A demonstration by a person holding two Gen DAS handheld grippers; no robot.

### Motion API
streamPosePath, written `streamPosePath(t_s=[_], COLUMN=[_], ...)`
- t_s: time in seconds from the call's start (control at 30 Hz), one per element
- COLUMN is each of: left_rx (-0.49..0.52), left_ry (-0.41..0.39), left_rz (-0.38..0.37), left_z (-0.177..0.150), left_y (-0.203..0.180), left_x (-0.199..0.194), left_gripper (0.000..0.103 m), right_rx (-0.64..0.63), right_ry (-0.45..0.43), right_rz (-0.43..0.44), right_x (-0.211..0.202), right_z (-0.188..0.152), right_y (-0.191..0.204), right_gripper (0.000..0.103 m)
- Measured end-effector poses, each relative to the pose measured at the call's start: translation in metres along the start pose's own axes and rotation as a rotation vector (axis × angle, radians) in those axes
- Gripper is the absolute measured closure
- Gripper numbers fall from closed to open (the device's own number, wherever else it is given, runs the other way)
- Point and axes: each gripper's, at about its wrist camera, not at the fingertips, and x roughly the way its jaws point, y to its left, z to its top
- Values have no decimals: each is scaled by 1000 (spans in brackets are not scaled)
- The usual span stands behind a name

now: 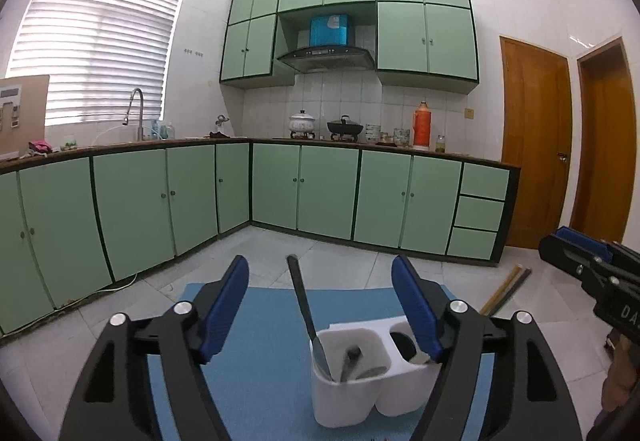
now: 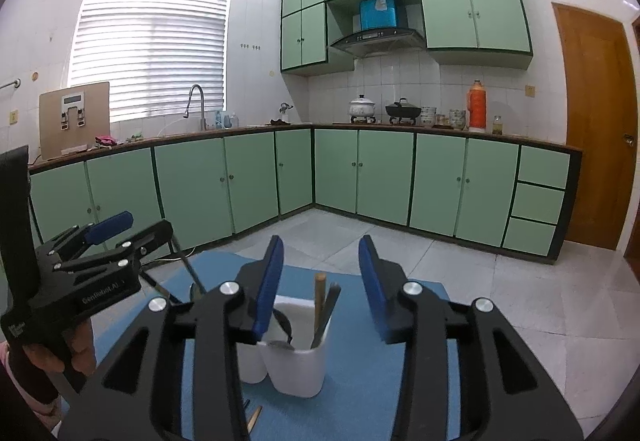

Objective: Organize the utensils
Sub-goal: 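Withdraw both open tools back over the last two chopsticks, then grasp the remaining yellow wooden chopstick with the right tool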

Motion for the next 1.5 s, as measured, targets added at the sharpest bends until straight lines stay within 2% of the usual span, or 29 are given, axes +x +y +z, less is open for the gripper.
streamPosePath(t_s=[0.03,0.17,0.23,0.33,0.47,0.8,0.97,1.13,1.23,1.5], left_rx=[3,14,6,-1,-6,5,56,49,39,44], left_ry=[0,15,32,62,113,152,185,236,236,232], left_rz=[0,8,1,0,14,48,72,76,78,95], left_z=[-2,-17,-27,-45,-71,-129,-159,-181,-191,-208], left_y=[0,0,1,4,8,10,8,13,15,20], left_x=[-5,-24,-33,-47,-64,-112,-128,-135,-141,-153], left_gripper=[26,20,16,13,12,12,12,12,12,12], right_rx=[0,-17,-11,4,-2,54,74,108,123,51], right_ry=[0,16,21,38,75,134,191,237,228,193], right_rz=[-3,-17,-15,-11,-15,-52,-58,-53,-59,-87], right_x=[-5,-22,-32,-45,-61,-98,-99,-102,-107,-110], right_z=[-4,-23,-33,-48,-70,-140,-175,-203,-215,-244], right_y=[2,11,14,19,29,60,72,80,86,119], right_gripper=[54,47,37,28,26,26,38,49,53,63])
